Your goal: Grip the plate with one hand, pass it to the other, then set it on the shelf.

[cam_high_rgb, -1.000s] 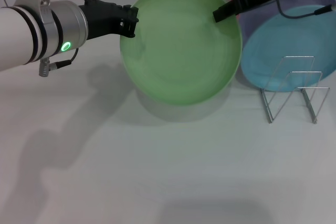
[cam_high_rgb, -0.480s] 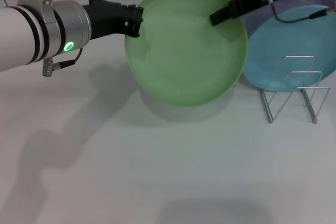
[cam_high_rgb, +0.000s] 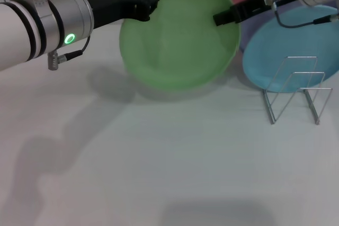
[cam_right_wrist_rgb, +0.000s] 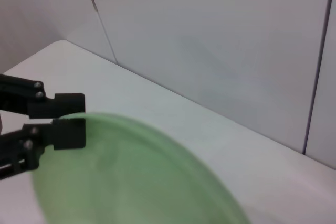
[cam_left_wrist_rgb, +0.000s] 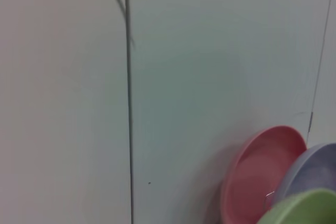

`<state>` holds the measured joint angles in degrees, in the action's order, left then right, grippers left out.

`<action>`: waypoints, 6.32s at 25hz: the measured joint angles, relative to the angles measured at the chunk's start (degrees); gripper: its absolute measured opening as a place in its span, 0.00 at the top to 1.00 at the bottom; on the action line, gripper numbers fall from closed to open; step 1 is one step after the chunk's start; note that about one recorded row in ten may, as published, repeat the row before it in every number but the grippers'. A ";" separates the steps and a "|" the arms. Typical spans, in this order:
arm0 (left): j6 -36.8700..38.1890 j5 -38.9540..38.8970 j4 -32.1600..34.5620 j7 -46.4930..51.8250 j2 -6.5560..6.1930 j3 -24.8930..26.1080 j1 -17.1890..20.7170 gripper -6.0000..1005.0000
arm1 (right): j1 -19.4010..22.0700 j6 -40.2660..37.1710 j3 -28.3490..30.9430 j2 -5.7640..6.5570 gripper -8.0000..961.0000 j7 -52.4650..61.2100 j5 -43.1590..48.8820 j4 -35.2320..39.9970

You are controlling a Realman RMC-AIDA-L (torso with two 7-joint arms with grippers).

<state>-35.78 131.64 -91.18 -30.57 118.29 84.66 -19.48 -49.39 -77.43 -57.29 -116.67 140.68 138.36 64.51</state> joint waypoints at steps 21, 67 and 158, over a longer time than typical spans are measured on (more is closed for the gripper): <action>6.66 0.17 -3.25 -2.82 0.05 -0.93 3.80 0.17 | 3.16 -1.80 0.45 -0.06 0.93 -3.97 1.05 7.66; 71.14 0.50 38.92 12.59 0.36 -23.16 0.60 0.14 | 5.99 -16.68 10.62 -0.51 0.93 -43.46 10.29 30.84; 70.41 0.70 46.04 14.94 0.12 -24.20 -6.69 0.14 | 27.15 -4.23 22.73 -3.19 0.28 -43.21 -29.06 45.07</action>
<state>34.63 132.34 -45.14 -15.63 118.41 60.46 -26.17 -22.25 -81.66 -34.56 -119.86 97.47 109.30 109.58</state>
